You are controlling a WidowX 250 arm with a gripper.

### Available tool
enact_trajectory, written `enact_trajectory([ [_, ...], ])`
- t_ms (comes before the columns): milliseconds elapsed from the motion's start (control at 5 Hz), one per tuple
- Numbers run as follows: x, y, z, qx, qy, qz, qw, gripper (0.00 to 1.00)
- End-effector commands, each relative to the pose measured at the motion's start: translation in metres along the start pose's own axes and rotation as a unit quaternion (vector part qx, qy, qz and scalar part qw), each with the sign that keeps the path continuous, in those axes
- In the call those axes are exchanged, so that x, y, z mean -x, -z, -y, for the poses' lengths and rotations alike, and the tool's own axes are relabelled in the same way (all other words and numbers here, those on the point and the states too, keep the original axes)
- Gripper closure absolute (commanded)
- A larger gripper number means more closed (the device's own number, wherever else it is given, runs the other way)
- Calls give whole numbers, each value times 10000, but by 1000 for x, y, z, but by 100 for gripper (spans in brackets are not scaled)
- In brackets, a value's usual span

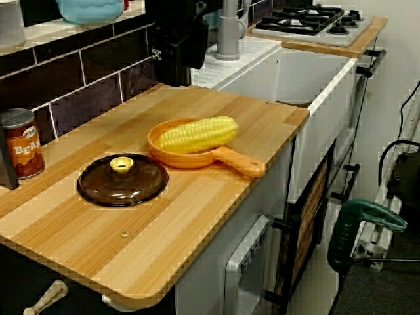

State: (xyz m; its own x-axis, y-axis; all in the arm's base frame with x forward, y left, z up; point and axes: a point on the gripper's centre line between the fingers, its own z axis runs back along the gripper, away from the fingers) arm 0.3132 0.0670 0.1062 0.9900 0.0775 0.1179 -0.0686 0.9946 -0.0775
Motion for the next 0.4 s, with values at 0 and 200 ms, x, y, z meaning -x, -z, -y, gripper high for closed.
enact_trajectory([
  [0, 7, -7, -18, -400, 196, -13, 9990, 0],
  [200, 13, -2, -26, -443, 234, -116, 9987, 0],
])
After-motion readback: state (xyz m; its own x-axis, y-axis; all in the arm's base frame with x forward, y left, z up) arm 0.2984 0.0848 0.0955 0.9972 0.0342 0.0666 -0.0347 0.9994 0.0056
